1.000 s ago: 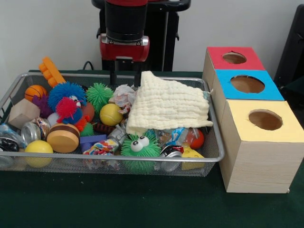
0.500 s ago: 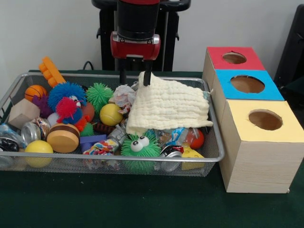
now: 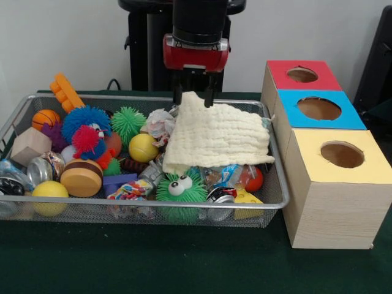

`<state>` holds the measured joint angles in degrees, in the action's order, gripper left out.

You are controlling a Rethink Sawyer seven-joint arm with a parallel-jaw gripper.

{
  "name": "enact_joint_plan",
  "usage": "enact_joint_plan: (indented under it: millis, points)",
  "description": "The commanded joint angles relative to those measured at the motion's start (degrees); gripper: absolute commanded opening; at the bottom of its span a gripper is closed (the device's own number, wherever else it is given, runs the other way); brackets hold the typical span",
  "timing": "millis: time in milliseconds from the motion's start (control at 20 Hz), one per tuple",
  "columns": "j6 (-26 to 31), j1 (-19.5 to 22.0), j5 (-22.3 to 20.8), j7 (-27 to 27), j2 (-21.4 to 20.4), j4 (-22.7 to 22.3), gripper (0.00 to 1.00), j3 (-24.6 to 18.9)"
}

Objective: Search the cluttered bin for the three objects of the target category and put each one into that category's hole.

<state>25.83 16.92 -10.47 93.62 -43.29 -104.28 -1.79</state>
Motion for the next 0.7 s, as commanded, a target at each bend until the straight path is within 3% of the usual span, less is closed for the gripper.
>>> enact_joint_plan:
  millis: [50, 300, 700]
  points:
    - [1.9, -3.6, 4.9, 16.2, 2.8, 3.5, 1.0, 2.8]
    - [-1.3, -5.3, 6.2, 16.2, 5.9, 4.1, 1.0, 4.0]
    - [-9.4, -3.4, 5.2, 13.5, 11.8, 4.2, 1.0, 4.0]
